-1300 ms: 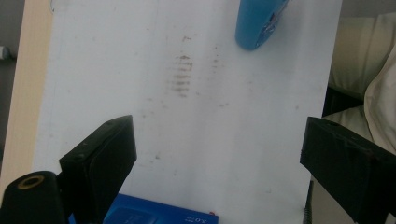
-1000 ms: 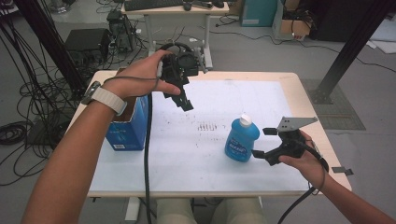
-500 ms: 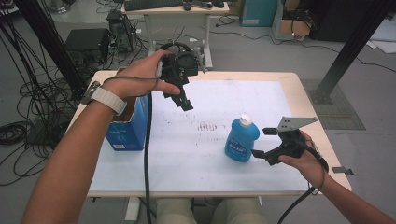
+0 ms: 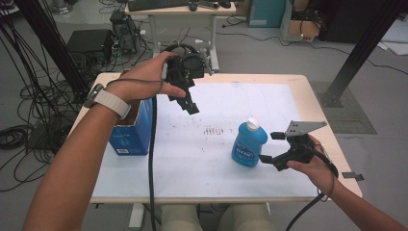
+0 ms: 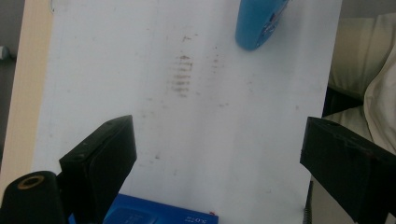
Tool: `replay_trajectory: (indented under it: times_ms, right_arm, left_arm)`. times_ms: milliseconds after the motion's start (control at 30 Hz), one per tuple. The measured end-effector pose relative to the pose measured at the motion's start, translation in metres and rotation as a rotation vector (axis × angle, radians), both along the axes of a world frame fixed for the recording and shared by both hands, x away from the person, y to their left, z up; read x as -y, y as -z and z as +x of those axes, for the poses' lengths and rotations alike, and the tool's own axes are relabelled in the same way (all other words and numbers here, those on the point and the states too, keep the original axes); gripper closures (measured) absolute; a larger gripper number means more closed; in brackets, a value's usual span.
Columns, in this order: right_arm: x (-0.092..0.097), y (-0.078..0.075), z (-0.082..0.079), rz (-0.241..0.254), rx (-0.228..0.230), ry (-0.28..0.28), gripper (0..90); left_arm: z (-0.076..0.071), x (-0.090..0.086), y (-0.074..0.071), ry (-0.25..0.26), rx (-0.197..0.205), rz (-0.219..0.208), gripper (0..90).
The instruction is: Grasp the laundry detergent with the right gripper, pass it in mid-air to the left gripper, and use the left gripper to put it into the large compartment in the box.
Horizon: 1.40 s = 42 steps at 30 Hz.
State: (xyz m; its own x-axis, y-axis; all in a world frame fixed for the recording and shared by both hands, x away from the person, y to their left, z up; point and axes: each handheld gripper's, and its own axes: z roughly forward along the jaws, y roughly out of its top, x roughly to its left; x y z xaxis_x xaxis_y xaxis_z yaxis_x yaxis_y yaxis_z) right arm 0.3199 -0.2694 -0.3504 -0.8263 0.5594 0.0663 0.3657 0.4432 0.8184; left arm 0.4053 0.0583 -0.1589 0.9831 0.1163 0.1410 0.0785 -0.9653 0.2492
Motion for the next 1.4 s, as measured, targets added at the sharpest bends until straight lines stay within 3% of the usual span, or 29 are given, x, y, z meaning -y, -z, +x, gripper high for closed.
replay_trajectory:
  times_ms: [1400]
  right_arm:
    - [-0.007, 0.013, 0.005, 0.021, 0.002, 0.006, 3.8]
  left_arm:
    - [0.0, 0.0, 0.001, -0.005, -0.003, -0.008, 10.9]
